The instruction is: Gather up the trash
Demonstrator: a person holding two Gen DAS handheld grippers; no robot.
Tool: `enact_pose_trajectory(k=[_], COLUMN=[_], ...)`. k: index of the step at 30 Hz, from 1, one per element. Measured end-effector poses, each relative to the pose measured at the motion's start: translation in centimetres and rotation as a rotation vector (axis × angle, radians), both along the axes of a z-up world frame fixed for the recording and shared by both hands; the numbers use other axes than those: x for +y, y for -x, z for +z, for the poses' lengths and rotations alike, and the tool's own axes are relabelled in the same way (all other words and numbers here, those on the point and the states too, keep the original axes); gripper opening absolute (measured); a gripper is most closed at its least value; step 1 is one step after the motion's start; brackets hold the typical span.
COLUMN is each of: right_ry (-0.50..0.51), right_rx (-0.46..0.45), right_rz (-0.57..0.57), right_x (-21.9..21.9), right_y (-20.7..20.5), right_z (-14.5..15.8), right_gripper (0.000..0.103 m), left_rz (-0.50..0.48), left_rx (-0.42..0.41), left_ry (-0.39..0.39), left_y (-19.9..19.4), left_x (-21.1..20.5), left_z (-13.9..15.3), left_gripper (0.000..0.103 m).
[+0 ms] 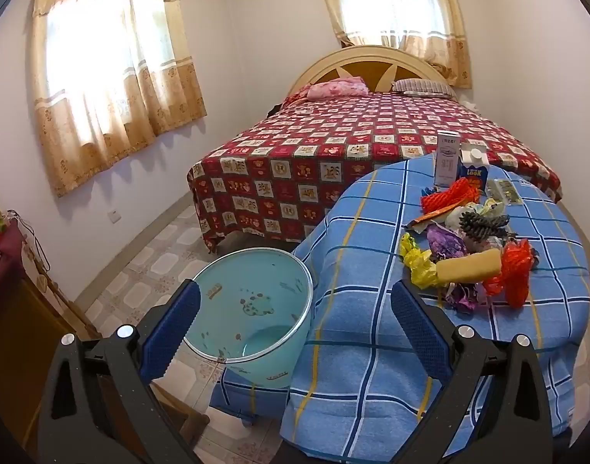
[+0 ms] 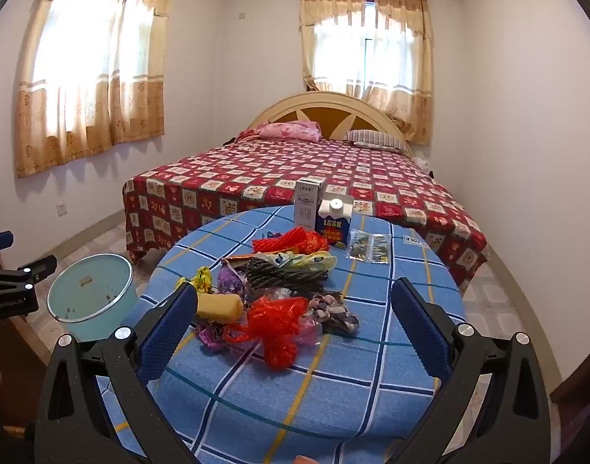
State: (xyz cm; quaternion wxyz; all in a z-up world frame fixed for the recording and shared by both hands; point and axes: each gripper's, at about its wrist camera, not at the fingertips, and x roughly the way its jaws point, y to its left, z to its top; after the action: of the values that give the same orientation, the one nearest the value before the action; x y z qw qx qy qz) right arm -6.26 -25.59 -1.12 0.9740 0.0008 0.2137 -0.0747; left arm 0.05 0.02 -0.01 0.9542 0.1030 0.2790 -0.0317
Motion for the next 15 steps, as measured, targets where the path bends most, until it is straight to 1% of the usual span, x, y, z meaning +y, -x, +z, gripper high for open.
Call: enact_pose_trajectory(k=[15], right_ry=[0.019], right_rx=[0.004], right_rz=[-0.002], right_x=[0.76], right_y=[-0.35], right_z=[-0.61], right_gripper=[0.098], left_rz=[0.011], left_rx=[-0.006], left_ry=[0.005], left_y=[-0.45], left_x=[0.53], left_z=[0.19], left_gripper=[0.097])
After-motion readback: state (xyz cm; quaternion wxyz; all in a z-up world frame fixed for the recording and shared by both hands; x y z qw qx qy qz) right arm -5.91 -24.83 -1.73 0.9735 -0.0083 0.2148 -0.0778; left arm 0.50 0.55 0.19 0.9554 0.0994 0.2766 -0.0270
